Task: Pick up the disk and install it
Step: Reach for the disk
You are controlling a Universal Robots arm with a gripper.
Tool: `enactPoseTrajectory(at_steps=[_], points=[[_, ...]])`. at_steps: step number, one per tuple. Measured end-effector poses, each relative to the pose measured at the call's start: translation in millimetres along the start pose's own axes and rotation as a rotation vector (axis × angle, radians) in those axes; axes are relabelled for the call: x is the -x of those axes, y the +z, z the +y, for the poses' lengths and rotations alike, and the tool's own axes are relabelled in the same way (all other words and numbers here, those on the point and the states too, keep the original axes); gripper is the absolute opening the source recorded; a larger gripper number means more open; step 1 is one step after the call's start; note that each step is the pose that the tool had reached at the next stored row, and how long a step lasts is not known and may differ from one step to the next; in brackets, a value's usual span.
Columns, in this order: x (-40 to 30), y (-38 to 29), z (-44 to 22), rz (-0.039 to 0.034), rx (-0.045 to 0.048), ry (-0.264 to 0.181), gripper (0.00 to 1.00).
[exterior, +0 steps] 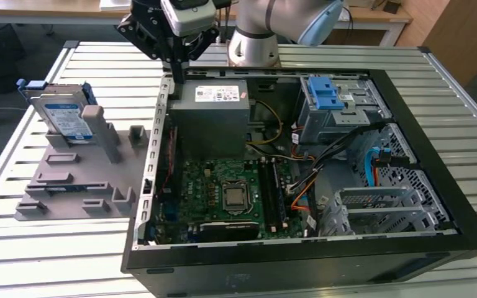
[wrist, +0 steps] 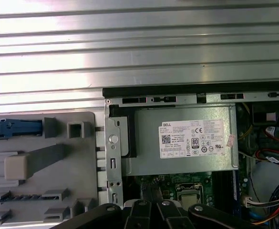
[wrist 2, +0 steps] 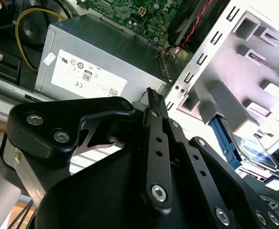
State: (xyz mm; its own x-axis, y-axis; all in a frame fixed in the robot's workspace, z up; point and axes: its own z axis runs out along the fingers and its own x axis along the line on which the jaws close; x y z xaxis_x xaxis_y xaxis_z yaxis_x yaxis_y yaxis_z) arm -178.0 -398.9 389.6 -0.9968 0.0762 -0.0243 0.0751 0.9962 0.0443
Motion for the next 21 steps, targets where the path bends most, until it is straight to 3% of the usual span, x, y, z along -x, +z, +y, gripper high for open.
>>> enactPoseTrajectory(at_steps=[21], points=[[-7.8, 0.7, -0.6, 0.0000, 0.0000, 0.000, 0.11]])
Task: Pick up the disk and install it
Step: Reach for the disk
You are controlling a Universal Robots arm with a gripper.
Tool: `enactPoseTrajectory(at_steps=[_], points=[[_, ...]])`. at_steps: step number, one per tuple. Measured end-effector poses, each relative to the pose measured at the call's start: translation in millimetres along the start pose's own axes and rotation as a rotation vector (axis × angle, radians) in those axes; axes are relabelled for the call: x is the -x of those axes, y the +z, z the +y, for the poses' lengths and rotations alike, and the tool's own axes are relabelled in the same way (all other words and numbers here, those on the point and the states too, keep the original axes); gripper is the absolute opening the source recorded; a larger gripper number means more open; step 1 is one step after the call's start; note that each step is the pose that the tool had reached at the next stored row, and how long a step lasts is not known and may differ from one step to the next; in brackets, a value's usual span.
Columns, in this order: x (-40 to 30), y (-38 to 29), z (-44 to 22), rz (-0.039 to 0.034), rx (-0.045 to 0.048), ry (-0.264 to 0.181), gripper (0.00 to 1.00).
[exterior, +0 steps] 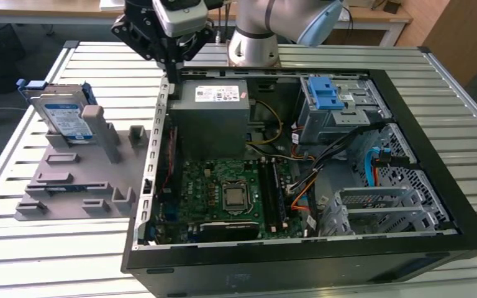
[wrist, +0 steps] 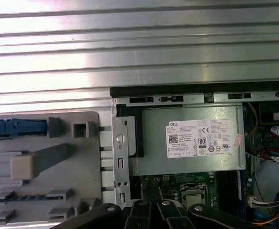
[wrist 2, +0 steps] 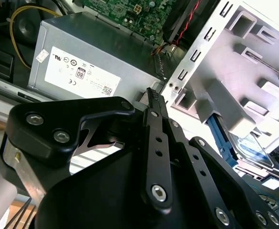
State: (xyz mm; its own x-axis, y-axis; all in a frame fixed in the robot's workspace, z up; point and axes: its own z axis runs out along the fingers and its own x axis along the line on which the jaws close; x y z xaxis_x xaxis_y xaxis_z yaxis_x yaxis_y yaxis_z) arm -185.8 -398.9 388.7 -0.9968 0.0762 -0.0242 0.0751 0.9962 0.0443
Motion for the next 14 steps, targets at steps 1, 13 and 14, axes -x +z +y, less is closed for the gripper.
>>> enactPoseTrajectory(at_steps=[1, 13, 14], points=[[-0.3, 0.1, 0.0, 0.0000, 0.0000, 0.000, 0.11], [-4.5, 0.3, -0.4, 0.0000, 0.0000, 0.000, 0.11], [-4.9, 0.4, -0.4, 0.0000, 0.0001, 0.000, 0.11]])
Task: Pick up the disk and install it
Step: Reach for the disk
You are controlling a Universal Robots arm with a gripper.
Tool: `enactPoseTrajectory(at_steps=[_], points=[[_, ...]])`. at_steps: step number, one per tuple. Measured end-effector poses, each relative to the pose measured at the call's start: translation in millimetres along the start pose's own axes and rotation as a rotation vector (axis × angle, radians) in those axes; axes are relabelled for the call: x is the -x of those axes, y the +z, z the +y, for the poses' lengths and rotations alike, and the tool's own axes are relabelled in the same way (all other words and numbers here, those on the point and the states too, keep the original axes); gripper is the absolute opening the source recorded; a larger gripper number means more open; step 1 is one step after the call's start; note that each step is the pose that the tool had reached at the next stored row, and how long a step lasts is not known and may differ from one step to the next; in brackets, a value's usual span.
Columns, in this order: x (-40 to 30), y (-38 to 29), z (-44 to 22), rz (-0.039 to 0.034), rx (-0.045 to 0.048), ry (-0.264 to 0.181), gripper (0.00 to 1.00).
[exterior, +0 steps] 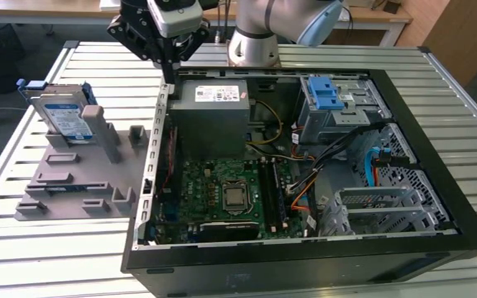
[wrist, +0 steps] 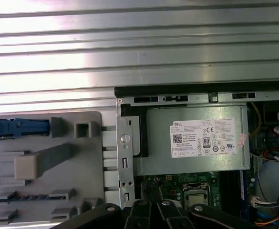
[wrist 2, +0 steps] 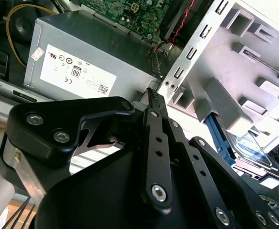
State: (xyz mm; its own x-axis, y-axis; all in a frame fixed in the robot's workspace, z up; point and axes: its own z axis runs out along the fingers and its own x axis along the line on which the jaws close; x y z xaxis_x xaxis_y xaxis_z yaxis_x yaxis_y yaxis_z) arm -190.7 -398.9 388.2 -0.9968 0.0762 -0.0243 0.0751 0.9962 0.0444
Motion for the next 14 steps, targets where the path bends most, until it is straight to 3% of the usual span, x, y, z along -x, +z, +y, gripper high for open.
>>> enactPoseTrajectory(at_steps=[14], points=[[-3.6, 0.0, -0.3, 0.0000, -0.0001, 0.000, 0.11]])
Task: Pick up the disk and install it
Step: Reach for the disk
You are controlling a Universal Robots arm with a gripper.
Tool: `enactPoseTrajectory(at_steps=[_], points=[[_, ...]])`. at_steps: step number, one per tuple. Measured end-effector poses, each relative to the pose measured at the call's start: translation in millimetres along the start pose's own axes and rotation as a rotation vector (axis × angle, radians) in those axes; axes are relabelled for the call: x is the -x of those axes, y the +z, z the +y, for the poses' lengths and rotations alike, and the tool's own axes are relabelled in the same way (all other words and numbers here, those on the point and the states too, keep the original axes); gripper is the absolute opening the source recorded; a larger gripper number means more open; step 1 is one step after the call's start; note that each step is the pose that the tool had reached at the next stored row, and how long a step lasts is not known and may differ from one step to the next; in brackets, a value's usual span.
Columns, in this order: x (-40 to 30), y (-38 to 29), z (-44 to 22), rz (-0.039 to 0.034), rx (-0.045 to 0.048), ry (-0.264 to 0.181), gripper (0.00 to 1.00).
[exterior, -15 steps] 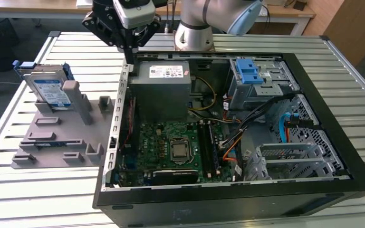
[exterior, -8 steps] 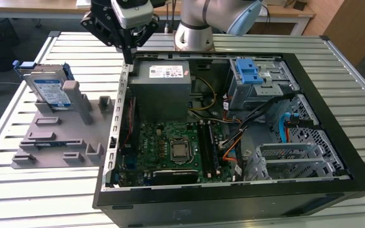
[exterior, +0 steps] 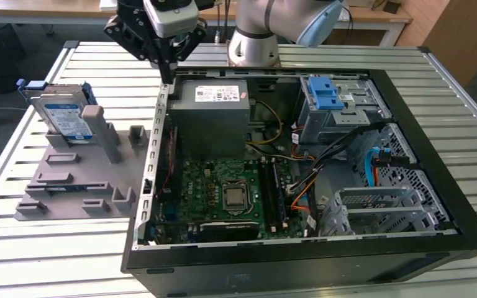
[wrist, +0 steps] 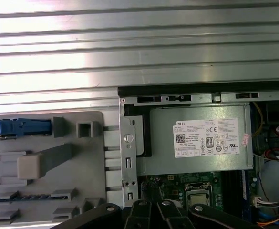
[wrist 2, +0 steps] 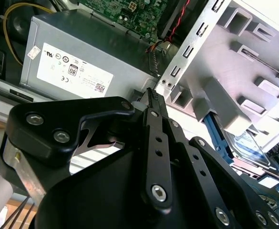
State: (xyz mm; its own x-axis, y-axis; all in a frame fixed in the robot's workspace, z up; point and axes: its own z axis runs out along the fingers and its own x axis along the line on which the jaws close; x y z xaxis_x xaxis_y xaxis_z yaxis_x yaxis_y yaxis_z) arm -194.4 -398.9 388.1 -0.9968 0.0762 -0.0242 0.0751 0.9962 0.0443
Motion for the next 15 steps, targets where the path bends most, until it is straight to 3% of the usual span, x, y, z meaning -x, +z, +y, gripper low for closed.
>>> enactPoseTrajectory(at_steps=[15], points=[[-3.7, -0.1, -0.3, 0.0000, 0.0001, 0.000, 0.11]])
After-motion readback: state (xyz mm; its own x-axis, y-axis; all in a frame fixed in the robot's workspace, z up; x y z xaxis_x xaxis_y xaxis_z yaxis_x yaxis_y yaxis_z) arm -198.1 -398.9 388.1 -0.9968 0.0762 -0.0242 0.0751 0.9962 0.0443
